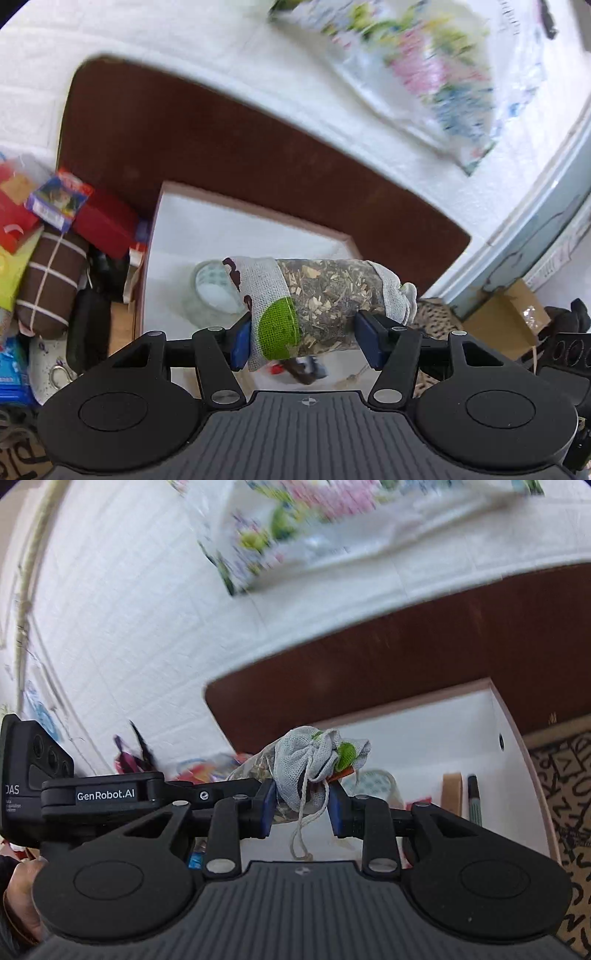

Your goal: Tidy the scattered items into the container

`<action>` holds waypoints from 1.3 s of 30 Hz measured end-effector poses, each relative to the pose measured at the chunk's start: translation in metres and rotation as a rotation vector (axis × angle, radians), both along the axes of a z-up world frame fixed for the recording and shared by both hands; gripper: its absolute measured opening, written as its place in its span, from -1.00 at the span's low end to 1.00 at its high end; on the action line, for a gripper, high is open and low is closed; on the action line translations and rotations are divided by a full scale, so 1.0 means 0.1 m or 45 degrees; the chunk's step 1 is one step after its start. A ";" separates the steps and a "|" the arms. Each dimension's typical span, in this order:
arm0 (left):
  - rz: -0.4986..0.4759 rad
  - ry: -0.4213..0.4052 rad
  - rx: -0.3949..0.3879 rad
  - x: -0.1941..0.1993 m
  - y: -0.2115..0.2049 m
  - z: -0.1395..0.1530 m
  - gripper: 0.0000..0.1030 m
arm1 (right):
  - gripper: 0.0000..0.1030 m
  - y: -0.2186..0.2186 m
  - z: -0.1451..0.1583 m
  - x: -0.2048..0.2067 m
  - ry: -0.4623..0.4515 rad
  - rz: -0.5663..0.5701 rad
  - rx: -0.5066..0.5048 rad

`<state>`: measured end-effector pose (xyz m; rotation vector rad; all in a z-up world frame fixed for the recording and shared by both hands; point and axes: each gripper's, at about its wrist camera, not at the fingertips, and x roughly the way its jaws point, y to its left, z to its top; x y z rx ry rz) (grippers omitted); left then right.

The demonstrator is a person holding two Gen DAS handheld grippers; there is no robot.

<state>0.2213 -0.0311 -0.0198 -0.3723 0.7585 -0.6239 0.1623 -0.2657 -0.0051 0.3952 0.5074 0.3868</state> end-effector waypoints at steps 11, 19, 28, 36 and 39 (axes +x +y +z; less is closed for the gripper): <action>0.001 0.068 0.105 0.36 -0.14 -0.48 0.31 | -0.32 0.02 -0.47 0.42 0.188 0.003 -0.050; 0.000 0.050 0.149 0.36 -0.21 -0.49 0.34 | -0.27 -0.01 -0.49 0.45 0.208 0.002 -0.044; -0.004 0.104 -0.012 0.37 -0.15 -0.37 0.89 | 0.91 -0.17 -0.42 0.37 0.164 -0.188 -0.067; 0.054 -0.090 0.046 0.08 -0.15 -0.13 1.00 | 0.99 -0.12 -0.20 0.18 0.060 -0.142 -0.127; 0.065 -0.106 0.055 0.02 -0.15 -0.07 1.00 | 0.99 -0.08 -0.15 0.12 0.044 -0.123 -0.158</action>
